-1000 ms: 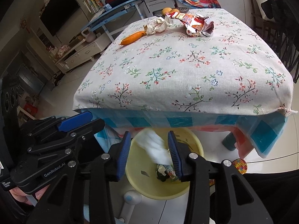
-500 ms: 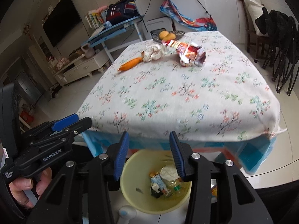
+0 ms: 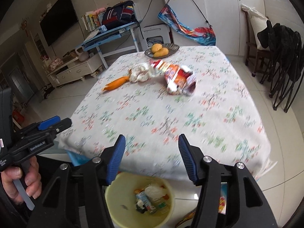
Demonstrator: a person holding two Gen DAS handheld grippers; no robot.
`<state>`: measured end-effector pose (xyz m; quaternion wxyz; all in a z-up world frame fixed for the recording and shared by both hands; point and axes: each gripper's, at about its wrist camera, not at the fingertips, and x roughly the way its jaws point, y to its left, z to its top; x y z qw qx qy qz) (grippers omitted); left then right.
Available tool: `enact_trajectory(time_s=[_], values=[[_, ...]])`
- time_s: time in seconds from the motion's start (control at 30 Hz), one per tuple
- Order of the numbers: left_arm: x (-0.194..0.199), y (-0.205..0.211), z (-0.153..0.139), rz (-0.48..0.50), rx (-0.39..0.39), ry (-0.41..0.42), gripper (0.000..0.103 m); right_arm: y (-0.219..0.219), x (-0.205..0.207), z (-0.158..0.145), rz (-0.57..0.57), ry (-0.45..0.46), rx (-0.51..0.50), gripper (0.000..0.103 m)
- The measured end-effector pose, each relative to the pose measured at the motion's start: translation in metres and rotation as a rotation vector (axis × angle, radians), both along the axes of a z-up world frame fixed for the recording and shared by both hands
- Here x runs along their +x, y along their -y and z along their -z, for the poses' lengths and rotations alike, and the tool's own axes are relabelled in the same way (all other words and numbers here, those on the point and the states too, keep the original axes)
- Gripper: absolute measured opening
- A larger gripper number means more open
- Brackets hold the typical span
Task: Collect trash
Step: 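Move both open grippers back toward the table, then grasp the orange-and-white snack bag with the right gripper while the left grasps the carrot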
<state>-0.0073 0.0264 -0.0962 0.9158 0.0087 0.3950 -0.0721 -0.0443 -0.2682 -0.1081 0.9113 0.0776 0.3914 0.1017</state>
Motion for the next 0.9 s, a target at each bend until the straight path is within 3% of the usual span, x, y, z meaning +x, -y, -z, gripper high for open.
enact_trajectory(time_s=[0.37, 0.9], values=[[0.058, -0.001, 0.003, -0.027, 0.013, -0.015, 0.062, 0.027, 0.068, -0.004, 0.044, -0.017, -0.018, 0.06], [0.146, 0.013, 0.019, -0.011, 0.069, -0.06, 0.063, 0.052, 0.123, 0.026, 0.136, -0.11, 0.155, 0.06]])
